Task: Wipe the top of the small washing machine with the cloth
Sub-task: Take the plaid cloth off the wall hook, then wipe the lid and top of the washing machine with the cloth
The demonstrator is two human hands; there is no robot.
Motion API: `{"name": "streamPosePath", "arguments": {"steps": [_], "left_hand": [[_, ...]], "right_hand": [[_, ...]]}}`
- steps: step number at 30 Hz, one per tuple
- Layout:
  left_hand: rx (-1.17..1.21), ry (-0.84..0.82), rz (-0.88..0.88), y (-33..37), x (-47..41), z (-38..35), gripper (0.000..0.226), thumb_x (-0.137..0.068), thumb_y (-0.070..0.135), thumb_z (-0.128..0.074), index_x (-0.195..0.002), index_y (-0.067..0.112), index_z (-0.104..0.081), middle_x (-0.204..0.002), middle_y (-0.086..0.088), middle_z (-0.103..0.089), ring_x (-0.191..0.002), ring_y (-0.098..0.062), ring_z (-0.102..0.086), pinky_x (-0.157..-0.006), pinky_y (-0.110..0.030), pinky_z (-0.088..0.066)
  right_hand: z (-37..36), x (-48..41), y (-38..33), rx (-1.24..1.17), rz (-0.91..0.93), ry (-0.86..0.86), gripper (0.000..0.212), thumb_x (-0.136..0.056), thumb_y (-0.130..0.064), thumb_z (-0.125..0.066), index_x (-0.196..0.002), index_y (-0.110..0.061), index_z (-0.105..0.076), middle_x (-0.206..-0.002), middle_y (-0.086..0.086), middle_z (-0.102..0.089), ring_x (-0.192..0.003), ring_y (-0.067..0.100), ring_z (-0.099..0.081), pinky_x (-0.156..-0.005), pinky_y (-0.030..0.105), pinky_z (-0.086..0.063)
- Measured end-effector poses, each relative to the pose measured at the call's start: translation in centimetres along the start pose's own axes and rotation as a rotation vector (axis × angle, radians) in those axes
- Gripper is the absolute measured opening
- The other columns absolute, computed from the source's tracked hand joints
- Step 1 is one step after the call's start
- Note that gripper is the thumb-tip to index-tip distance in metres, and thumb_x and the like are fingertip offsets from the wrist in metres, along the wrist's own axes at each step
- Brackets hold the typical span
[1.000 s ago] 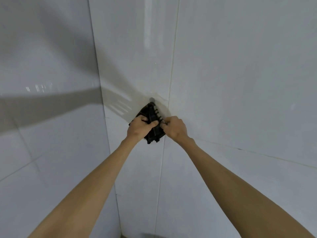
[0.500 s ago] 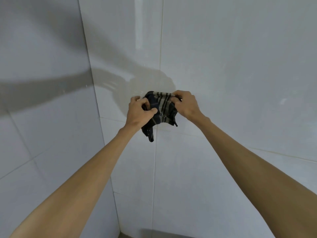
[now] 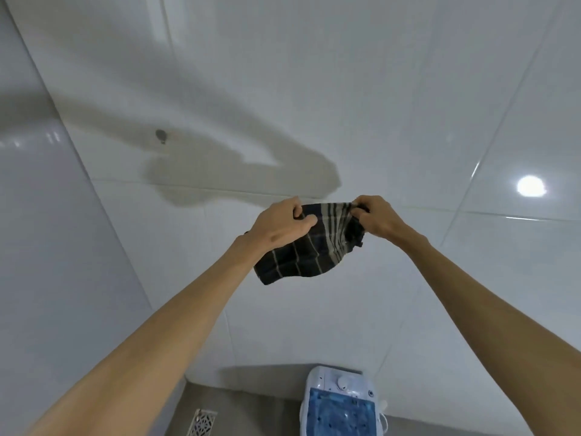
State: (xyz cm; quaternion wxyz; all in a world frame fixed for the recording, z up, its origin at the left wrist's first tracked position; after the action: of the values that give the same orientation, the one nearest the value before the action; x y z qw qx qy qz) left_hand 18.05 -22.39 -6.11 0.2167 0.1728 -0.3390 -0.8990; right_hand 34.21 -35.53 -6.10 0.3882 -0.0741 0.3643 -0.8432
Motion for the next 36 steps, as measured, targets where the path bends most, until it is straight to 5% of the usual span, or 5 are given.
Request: {"name": "streamPosePath", "arguments": {"steps": [8, 12, 20, 29, 36], "left_hand": [[-0.164, -0.21, -0.028, -3.3, 0.6, -19.2, 0.026, -0.074, 0.001, -0.056, -0.088, 0.017, -0.041, -0.077, 0.001, -0.045, -0.07, -0.019, -0.042, -0.06, -0.031, -0.034], [-0.085, -0.207, 0.046, -9.1, 0.8, -27.0, 0.032, -0.081, 0.018, -0.073, -0.105, 0.016, -0.051, -0.094, -0.001, -0.058, -0.083, -0.019, -0.058, -0.075, -0.038, -0.049], [0.103, -0.16, 0.079, -21.7, 0.8, -40.0, 0.021, -0.081, 0.025, -0.077, -0.076, 0.007, -0.069, -0.073, -0.009, -0.066, -0.071, -0.021, -0.061, -0.069, -0.033, -0.046], [0.131, -0.074, 0.109, -30.0, 3.6, -48.9, 0.034, -0.084, 0.025, -0.074, -0.087, -0.009, -0.07, -0.073, -0.01, -0.06, -0.066, -0.018, -0.052, -0.059, -0.028, -0.036], [0.224, -0.034, 0.135, -30.7, 7.0, -51.1, 0.018, -0.082, 0.021, -0.077, -0.082, 0.003, -0.074, -0.072, -0.005, -0.068, -0.066, -0.014, -0.063, -0.066, -0.026, -0.052]], "right_hand": [[-3.0, 7.4, 18.9, 0.017, -0.164, -0.034, 0.019, -0.096, -0.008, -0.045, -0.102, -0.009, -0.064, -0.095, 0.004, -0.062, -0.087, 0.02, -0.056, -0.06, 0.021, -0.039], [-6.9, 10.0, 28.1, 0.003, -0.234, 0.02, 0.02, -0.096, -0.007, -0.042, -0.102, -0.009, -0.061, -0.097, 0.005, -0.062, -0.088, 0.021, -0.055, -0.059, 0.021, -0.037], [-17.8, 12.4, 43.1, -0.033, -0.284, 0.13, 0.025, -0.096, -0.009, -0.035, -0.11, -0.005, -0.055, -0.1, 0.006, -0.059, -0.088, 0.021, -0.054, -0.063, 0.026, -0.04], [-26.6, 15.4, 51.9, -0.047, -0.23, 0.182, 0.025, -0.094, -0.007, -0.036, -0.108, -0.004, -0.057, -0.1, 0.008, -0.061, -0.089, 0.023, -0.055, -0.069, 0.03, -0.041], [-27.9, 19.2, 52.9, -0.077, -0.199, 0.244, 0.024, -0.092, -0.009, -0.042, -0.095, 0.003, -0.063, -0.085, 0.012, -0.062, -0.077, 0.025, -0.058, -0.064, 0.033, -0.051]]}}
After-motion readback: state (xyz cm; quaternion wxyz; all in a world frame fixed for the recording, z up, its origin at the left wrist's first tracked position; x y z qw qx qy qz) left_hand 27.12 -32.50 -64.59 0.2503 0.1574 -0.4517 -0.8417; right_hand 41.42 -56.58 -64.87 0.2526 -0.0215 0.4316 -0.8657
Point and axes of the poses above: each hand's wrist, its own x-axis away from the middle knuckle, its own z-axis out of the back of the hand, y = z × x, the point moved 6 cm from there along -x, towards the middle knuckle
